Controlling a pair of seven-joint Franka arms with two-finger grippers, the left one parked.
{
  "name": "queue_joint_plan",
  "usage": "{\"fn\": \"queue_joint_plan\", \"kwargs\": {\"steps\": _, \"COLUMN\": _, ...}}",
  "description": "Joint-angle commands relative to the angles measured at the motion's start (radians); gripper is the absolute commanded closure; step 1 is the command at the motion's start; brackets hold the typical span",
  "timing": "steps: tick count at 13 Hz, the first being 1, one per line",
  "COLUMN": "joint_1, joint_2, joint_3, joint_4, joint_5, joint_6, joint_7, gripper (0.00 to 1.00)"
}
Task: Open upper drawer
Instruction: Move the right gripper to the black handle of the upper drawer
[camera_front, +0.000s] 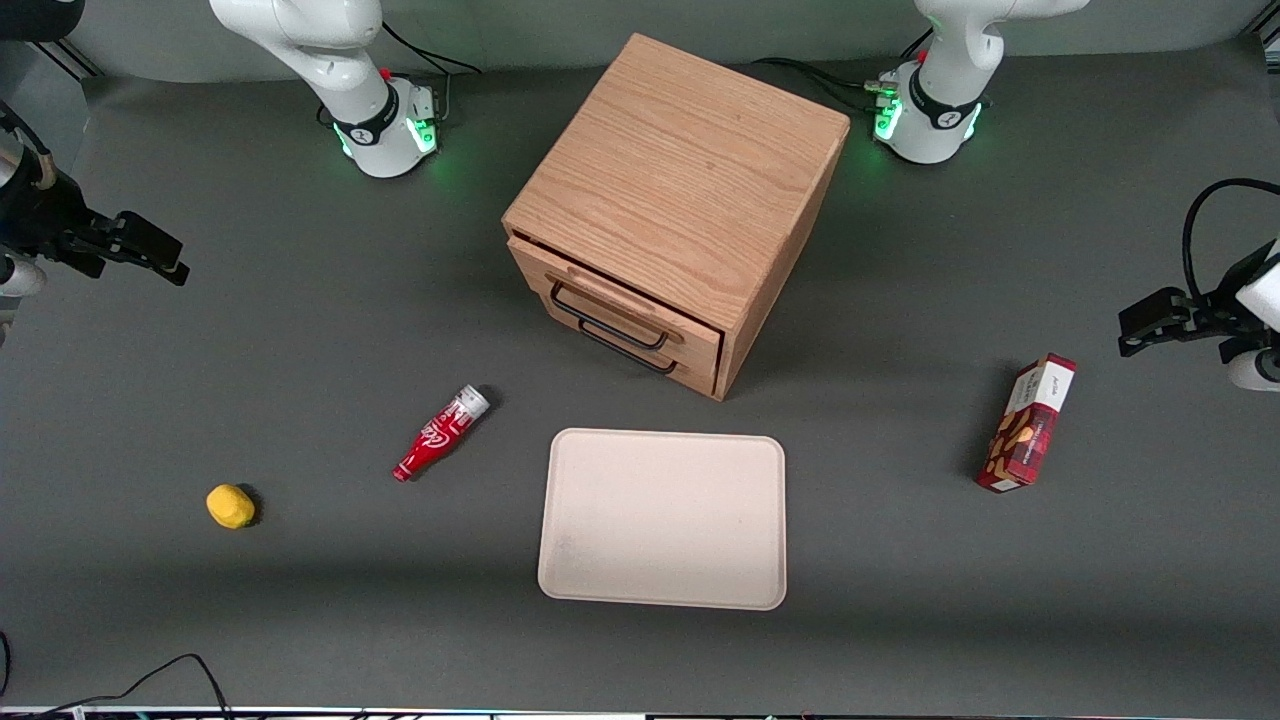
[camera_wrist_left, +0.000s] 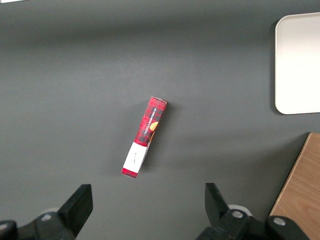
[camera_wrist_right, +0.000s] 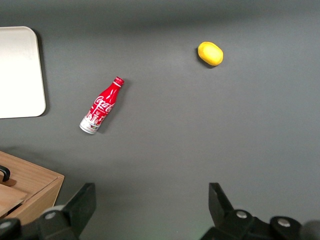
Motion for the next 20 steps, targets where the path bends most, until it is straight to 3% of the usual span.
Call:
{"fn": "queue_joint_plan", "kwargs": {"steps": 1, "joint_1": 0.003, "joint_2": -0.006, "joint_3": -0.008, "joint_4": 0.004, "joint_5": 0.023, "joint_6": -0.01, "joint_7": -0.012, "gripper": 0.0}}
{"fn": "queue_joint_plan", "kwargs": {"steps": 4, "joint_1": 0.018, "joint_2": 0.027, "joint_3": -0.005, "joint_4": 0.018, "joint_5": 0.02, "joint_6": 0.023, "joint_7": -0.015, "gripper": 0.0}}
{"fn": "queue_joint_plan", "kwargs": {"steps": 8, "joint_1": 0.172, "joint_2": 0.173, "joint_3": 0.016, "joint_4": 0.173, "joint_5": 0.002, "joint_6": -0.011, "joint_7": -0.018, "gripper": 0.0}}
{"fn": "queue_joint_plan", "kwargs": {"steps": 13, "joint_1": 0.228, "joint_2": 0.366, "joint_3": 0.212, "joint_4": 0.335, "joint_5": 0.011, "joint_6": 0.004, "joint_7": -0.175, "gripper": 0.0}}
{"fn": "queue_joint_plan", "kwargs": {"steps": 17, "joint_1": 0.321, "joint_2": 0.469, "joint_3": 0.258, "joint_4": 0.402, "joint_5": 0.005, "joint_6": 0.007, "joint_7": -0.175, "gripper": 0.0}}
{"fn": "queue_joint_plan", "kwargs": {"steps": 20, "joint_1": 0.314, "joint_2": 0.564, "joint_3": 0.35, "joint_4": 0.414, "joint_5": 0.011, "joint_6": 0.027, "joint_7": -0.242, "gripper": 0.0}}
